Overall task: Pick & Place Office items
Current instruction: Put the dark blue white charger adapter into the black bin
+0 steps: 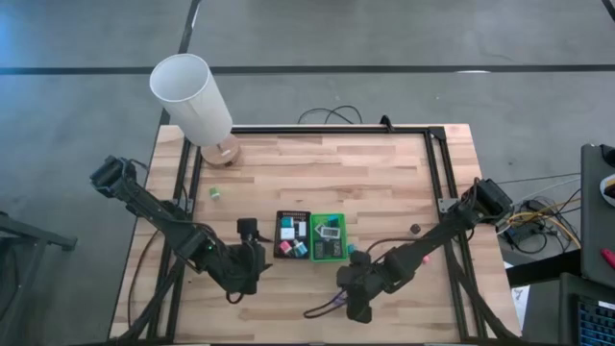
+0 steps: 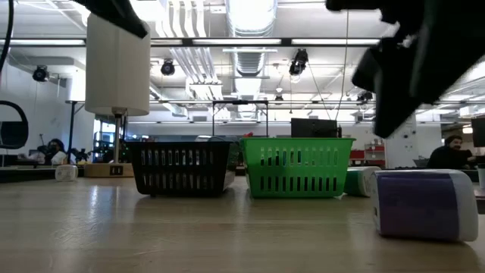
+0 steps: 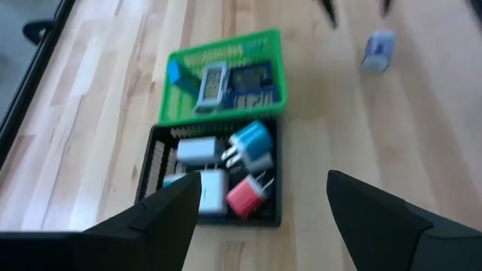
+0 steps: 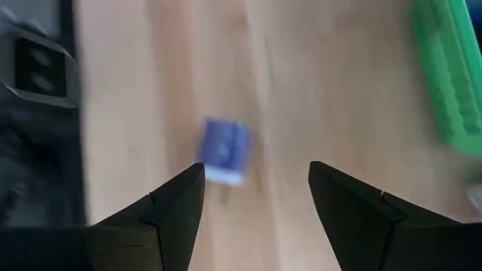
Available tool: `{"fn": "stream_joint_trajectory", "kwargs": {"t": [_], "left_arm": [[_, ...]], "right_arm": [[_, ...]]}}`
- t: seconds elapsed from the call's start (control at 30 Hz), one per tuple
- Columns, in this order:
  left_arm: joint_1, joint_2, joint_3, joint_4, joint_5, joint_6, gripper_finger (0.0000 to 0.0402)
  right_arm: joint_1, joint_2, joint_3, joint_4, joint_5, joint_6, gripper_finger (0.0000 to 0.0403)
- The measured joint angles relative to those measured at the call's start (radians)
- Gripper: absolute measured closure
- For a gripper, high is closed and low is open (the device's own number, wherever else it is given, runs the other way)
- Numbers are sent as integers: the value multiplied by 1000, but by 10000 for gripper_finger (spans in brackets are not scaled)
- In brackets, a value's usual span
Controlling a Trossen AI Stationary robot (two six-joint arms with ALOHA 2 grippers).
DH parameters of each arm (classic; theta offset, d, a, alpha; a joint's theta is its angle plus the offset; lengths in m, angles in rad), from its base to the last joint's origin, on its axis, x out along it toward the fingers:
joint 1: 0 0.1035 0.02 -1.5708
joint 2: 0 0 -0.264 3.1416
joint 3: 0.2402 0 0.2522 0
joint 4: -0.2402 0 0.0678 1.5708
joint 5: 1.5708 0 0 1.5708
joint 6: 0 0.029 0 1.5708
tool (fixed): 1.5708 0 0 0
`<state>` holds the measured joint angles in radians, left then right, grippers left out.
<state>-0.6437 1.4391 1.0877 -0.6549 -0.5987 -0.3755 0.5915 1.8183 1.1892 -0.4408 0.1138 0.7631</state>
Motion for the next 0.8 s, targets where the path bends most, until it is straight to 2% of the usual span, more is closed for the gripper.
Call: {"fn": "stream_joint_trajectory", "kwargs": {"t": [0.23,0.8], "left_arm": [[0,0,-1,-124,1,-94,110],[0,0,-1,-139,4,-112,110]], "right_arm": [[-1,0,0,194,-18,-7,168],[-1,0,-58,180,-44,128,168]]}}
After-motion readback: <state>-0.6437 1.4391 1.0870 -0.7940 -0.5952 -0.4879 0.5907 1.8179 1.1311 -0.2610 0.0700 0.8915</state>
